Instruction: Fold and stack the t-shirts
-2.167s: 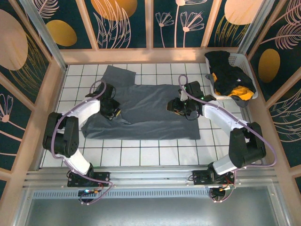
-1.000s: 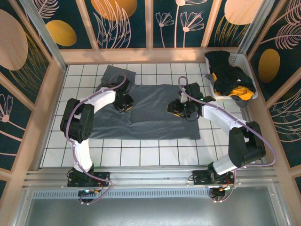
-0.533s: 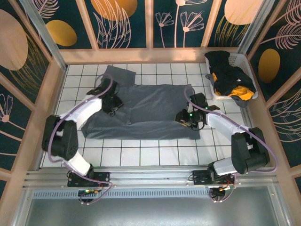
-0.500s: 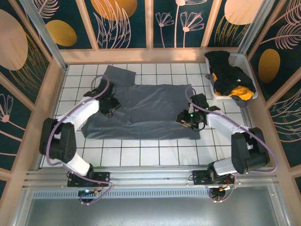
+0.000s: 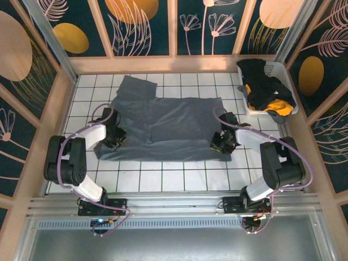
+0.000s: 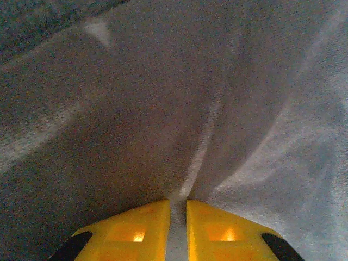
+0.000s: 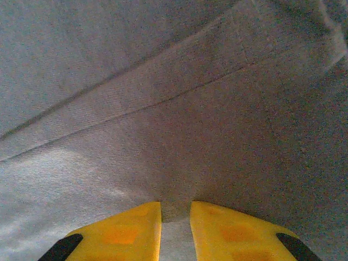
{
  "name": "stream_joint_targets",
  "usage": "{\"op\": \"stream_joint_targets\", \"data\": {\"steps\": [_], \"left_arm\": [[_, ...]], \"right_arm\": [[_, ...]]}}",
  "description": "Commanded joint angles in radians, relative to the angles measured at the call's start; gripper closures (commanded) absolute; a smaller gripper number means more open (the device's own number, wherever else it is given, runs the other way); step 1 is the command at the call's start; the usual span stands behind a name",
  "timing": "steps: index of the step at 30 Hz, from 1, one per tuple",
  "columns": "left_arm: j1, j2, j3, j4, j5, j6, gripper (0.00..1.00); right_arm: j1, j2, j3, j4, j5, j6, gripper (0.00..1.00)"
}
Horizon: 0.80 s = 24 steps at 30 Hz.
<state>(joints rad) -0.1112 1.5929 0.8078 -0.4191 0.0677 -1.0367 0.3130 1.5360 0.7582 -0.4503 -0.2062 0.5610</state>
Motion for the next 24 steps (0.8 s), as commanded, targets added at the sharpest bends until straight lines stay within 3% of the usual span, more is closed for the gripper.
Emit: {"op": "stream_joint_targets", "data": {"steps": [1, 12, 15, 19, 24], "left_arm": [[0.009, -0.043, -0.110, -0.110, -0.053, -0.037, 0.83], [0.060, -0.154, -0.181, -0.210, -0.118, -0.017, 0.84], [0.064, -0.177, -0.145, -0.245, -0.144, -0.026, 0.84], [0.064, -0.196, 0.042, -0.292, -0.183, -0.068, 0.81], [0.064, 0.005, 0.376, -0.229, -0.174, -0.071, 0.70]], "right_arm": [[0.038, 0.014, -0.037, -0.169, 0.054, 0.023, 0.76], [0.142, -0.039, -0.076, -0.293, -0.106, 0.087, 0.74], [0.136, -0.046, -0.007, -0.318, -0.071, 0.094, 0.73], [0.100, -0.012, 0.198, -0.328, 0.030, 0.061, 0.62], [0.013, 0.097, 0.378, -0.191, 0.045, 0.013, 0.60]]}}
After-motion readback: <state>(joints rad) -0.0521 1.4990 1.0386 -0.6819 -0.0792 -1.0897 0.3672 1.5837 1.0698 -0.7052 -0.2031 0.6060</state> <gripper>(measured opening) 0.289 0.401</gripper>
